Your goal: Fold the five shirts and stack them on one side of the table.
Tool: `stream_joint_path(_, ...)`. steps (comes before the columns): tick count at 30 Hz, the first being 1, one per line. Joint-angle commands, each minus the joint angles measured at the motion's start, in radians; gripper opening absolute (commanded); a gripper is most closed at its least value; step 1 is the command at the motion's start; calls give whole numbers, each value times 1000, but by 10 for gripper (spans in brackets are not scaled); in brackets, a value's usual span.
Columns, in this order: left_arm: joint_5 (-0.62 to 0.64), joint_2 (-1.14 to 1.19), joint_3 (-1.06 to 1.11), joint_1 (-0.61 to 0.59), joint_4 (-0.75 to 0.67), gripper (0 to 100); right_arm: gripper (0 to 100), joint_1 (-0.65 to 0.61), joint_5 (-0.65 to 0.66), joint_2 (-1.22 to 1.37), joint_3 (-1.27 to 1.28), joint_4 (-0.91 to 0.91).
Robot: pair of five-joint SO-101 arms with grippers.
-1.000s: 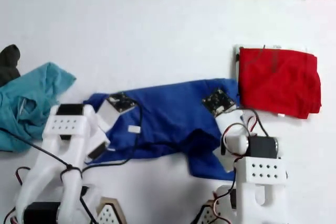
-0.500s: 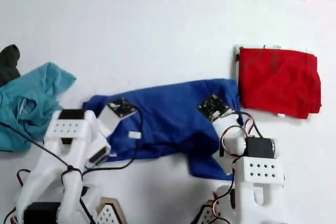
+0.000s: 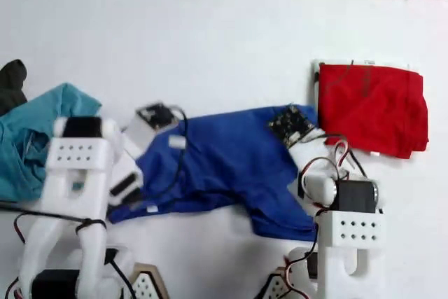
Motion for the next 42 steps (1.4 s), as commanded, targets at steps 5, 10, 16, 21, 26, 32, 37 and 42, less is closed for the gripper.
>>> stream_joint_path(5, 120, -8, -223, -81, -106, 20, 13, -21, -221, -10, -55, -203)
stream_joint_path(10, 236, 170, -179, -54, -258, 27, 19, -108, -224, 77, -60, -321)
stream_joint_path(16, 345, 428, -255, -40, -376, 27, 19, -119, -224, 386, -97, -513)
stream_joint_path(21, 410, 600, -360, 34, -388, 27, 20, -120, -226, 668, -224, -564)
stream_joint_path(26, 446, 749, -473, 72, -390, 27, 20, -116, -273, 914, -377, -564)
stream_joint_path(32, 440, 904, -604, -25, -390, 27, 20, -102, -282, 1176, -532, -564)
stream_joint_path(37, 440, 1016, -690, -124, -384, 27, 20, -48, -281, 1330, -649, -561)
stream_joint_path(42, 439, 1048, -708, -181, -373, 27, 20, 24, -281, 1394, -726, -556)
